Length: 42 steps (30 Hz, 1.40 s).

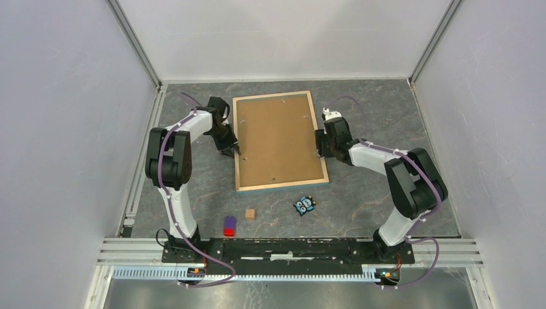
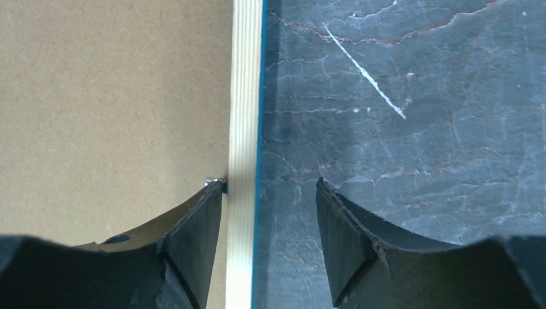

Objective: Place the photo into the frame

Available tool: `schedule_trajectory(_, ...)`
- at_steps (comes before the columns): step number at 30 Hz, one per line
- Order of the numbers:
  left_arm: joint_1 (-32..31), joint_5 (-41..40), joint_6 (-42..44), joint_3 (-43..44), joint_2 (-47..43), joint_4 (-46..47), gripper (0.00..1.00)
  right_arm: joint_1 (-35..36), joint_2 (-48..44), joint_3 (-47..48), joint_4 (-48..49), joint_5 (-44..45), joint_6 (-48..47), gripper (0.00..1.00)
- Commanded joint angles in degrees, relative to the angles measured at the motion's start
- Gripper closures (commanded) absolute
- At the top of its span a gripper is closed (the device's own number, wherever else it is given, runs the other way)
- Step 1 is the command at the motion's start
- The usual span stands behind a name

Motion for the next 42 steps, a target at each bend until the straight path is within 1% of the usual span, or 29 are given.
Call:
schedule_trajectory(1, -1.4, -12.7, 9.2, 2.6, 3.2, -1.9, 0.64, -0.1, -6.8, -2.3, 3.0, -0.9, -2.5, 0.36)
schedule_trajectory(2, -1.9, -14.9, 10.0, 3.1, 3.6, -2.8, 0.68, -0.2, -8.6, -3.7, 4.7, -0.8, -2.5, 0.34)
schedule_trajectory(4, -3.1, -16.1, 11.3, 3.6, 4.0, -3.4, 0.77, -0.2, -11.8, -6.3, 8.5, 0.4, -2.5, 0.28)
schedule_trajectory(5, -3.6, -16.5, 12.0, 3.8, 3.8, -3.4, 0.81, -0.1, -13.0, -6.8, 9.8, 1.7, -2.6, 0.23)
schedule_trajectory(7, -5.2, -19.4, 13.5, 4.1, 3.0, -3.7, 0.86, -0.2, -14.4, -6.2, 11.1, 5.6, -2.1, 0.13)
schedule_trajectory(8, -6.0, -20.8, 14.3, 4.1, 2.5, -3.8, 0.88, -0.4, -14.4, -5.4, 11.5, 6.8, -1.8, 0.1)
schedule_trajectory(10, -7.1, -23.2, 15.6, 4.2, 1.7, -3.9, 0.94, -1.1, -12.8, -2.4, 11.7, 4.3, -1.6, 0.08)
schedule_trajectory(12, -7.7, -23.8, 16.2, 4.5, 1.1, -4.0, 0.97, -1.5, -10.0, 3.4, 8.4, 1.9, -0.8, 0.08)
schedule_trajectory(15, -8.8, -23.4, 16.9, 4.6, 0.0, -4.2, 0.98, -1.6, -5.5, 9.4, 6.5, -0.3, -0.6, 0.09)
schedule_trajectory(18, -10.8, -23.3, 16.9, 4.6, -0.7, -4.2, 0.98, -1.6, -0.6, 14.2, 4.8, 0.4, -1.1, 0.08)
schedule_trajectory(21, -12.7, -22.8, 16.5, 5.0, -0.3, -5.1, 0.98, -2.1, 6.4, 21.7, -1.8, 3.0, -1.0, 0.03)
schedule_trajectory(23, -13.5, -21.6, 15.9, 5.2, 0.0, -5.4, 0.98, -2.2, 11.3, 27.9, -6.7, 3.3, -1.0, 0.03)
schedule_trajectory(25, -14.3, -20.1, 15.6, 5.5, 0.4, -5.5, 0.98, -2.3, 14.4, 31.8, -7.9, 3.1, -0.9, 0.03)
schedule_trajectory(29, -15.9, -19.1, 14.8, 5.4, 0.5, -5.4, 0.98, -2.3, 18.4, 33.4, -7.6, 6.4, 1.8, 0.04)
schedule_trajectory(33, -16.4, -17.4, 14.0, 4.2, 0.1, -5.2, 0.98, -2.3, 21.9, 37.0, -9.5, 7.1, 4.0, 0.07)
schedule_trajectory(35, -16.4, -17.7, 13.8, 3.5, -0.4, -5.0, 0.98, -2.4, 22.2, 37.2, -9.9, 7.8, 3.4, 0.07)
schedule_trajectory(38, -16.4, -17.4, 13.0, 5.0, -0.1, -7.4, 0.98, -2.3, 22.0, 36.2, -9.5, 10.6, 2.1, 0.06)
schedule_trajectory(42, -16.4, -15.8, 10.1, 5.6, 1.5, -8.8, 0.98, -2.7, 22.1, 35.5, -10.3, 12.7, 2.8, 0.07)
